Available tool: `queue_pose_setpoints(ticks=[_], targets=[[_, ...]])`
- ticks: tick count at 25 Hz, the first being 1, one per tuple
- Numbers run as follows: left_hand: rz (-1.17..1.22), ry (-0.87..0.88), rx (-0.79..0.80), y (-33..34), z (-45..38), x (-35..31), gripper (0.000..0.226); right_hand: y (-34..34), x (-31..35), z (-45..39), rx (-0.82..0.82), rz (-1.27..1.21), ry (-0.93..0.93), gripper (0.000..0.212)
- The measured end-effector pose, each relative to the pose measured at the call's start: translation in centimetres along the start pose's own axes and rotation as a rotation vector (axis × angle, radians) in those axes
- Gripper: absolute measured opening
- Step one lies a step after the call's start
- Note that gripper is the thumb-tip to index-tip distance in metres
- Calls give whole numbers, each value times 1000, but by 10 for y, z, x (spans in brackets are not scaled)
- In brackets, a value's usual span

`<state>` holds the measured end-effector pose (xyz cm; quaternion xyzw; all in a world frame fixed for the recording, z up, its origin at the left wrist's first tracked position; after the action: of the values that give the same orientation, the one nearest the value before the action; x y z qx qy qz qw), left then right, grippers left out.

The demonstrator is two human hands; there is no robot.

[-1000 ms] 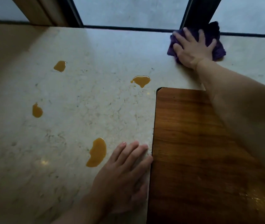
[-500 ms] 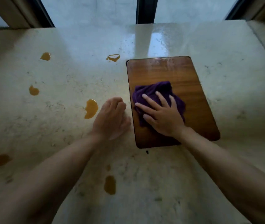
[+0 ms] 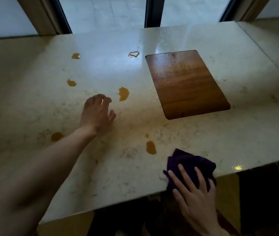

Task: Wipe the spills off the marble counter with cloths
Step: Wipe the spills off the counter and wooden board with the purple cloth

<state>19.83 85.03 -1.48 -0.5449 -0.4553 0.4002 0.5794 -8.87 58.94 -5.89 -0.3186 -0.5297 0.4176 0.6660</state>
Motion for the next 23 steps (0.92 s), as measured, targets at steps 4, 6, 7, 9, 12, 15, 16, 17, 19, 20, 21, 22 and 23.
queue_pose_setpoints(ticks=[4, 6, 7, 9, 12, 15, 16, 17, 19, 20, 21, 22, 23], targets=[[-61, -48, 6, 25, -13, 38, 50, 10, 33, -37, 66, 102, -92, 58], [-47, -83, -5, 31, -28, 49, 50, 10, 40, -59, 53, 125, -101, 62], [-34, -105, 11, 33, -36, 55, 49, 13, 47, -73, 46, 124, -91, 63], [-10, -131, 24, 35, -47, 62, 46, 14, 65, -110, -2, 90, -40, 66], [8, -114, 56, 43, -57, 62, 49, -1, 89, -212, -133, -9, 57, 67], [2, -87, 36, 44, -53, 58, 50, -38, 96, -345, -206, -35, 98, 68], [2, -84, 35, 44, -53, 58, 50, -53, 94, -394, -215, -35, 114, 67], [14, -88, 37, 46, -55, 60, 51, -68, 91, -446, -205, -50, 137, 67], [16, -96, 5, 46, -60, 62, 52, -96, 84, -540, -186, -70, 174, 67], [10, -98, -28, 46, -61, 62, 52, -110, 81, -580, -179, -71, 187, 67], [1, -102, -72, 47, -61, 64, 53, -122, 81, -619, -171, -68, 188, 67], [-11, -111, -118, 46, -61, 65, 54, -132, 84, -653, -159, -58, 176, 67], [-24, -112, -162, 46, -60, 65, 55, -139, 88, -682, -142, -48, 160, 66]])
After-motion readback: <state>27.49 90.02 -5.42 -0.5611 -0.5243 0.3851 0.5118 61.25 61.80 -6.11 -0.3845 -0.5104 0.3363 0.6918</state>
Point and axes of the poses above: each hand's wrist, its own z-axis away from the middle knuckle, its own y-axis out of the palm, x = y × z, the point moved 9 cm from there along -z, towards the middle knuckle, and after that the axes turned 15 degrees about -z, right-handed, at the moved point
